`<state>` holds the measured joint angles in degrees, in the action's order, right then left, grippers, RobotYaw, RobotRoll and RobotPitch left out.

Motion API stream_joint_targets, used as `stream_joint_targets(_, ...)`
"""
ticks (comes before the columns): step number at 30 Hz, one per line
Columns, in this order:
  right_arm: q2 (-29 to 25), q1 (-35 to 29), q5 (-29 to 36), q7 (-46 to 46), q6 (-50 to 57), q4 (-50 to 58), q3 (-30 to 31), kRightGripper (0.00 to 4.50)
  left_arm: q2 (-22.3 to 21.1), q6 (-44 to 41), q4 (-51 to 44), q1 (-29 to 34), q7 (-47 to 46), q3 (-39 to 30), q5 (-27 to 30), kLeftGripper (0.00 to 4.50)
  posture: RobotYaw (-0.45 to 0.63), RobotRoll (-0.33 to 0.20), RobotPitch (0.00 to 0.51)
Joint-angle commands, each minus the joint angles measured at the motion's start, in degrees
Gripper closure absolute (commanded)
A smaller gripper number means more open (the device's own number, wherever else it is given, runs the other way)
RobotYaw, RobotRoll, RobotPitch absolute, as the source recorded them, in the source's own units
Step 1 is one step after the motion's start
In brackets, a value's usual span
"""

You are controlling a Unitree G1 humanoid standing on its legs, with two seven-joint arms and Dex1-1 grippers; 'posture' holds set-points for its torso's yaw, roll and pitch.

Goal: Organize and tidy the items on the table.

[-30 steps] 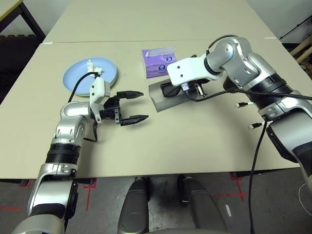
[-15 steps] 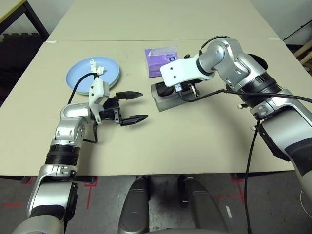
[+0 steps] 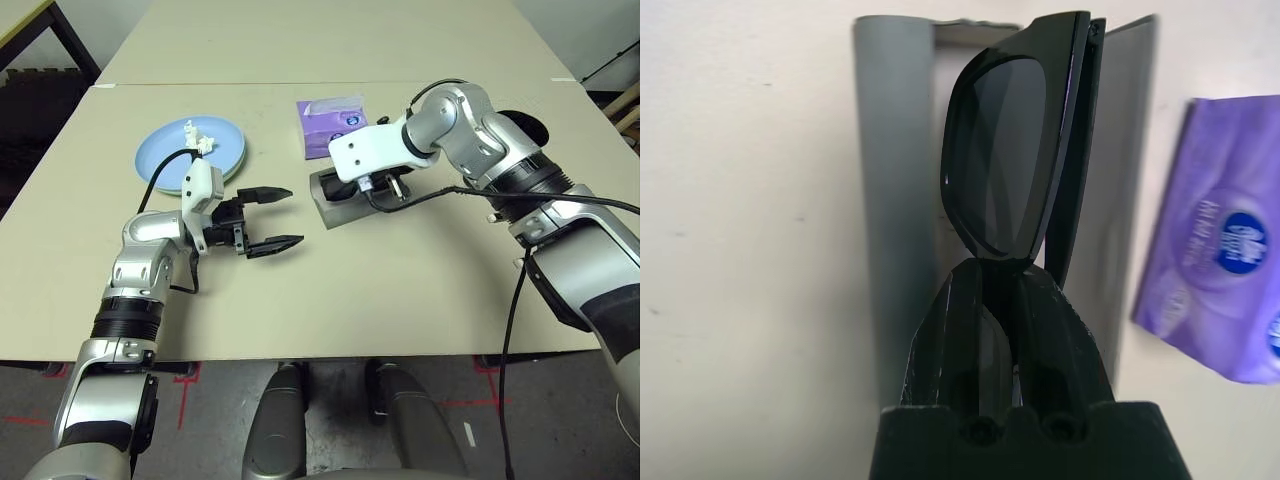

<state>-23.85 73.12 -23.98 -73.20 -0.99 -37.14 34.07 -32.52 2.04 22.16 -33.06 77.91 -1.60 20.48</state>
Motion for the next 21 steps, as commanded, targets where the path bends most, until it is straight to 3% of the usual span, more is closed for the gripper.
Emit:
stream_joint_targets(1, -0.19, -1.09, -0.12, -1.00, 0.80, 2.13, -0.53, 4.15, -0.69, -0.43, -1.17, 0.93, 0.38, 0.11, 0.37, 0.00, 0.23, 0.000, 0.230)
stream_joint_targets(21, -0.96, -1.70, -1.75, -1.31, 0.98, 2.39, 0.21, 4.15, -0.76, -0.71, -1.59, 1.27, 0.29, 0.17, 0.25, 0.00, 0.23, 0.000, 0.227)
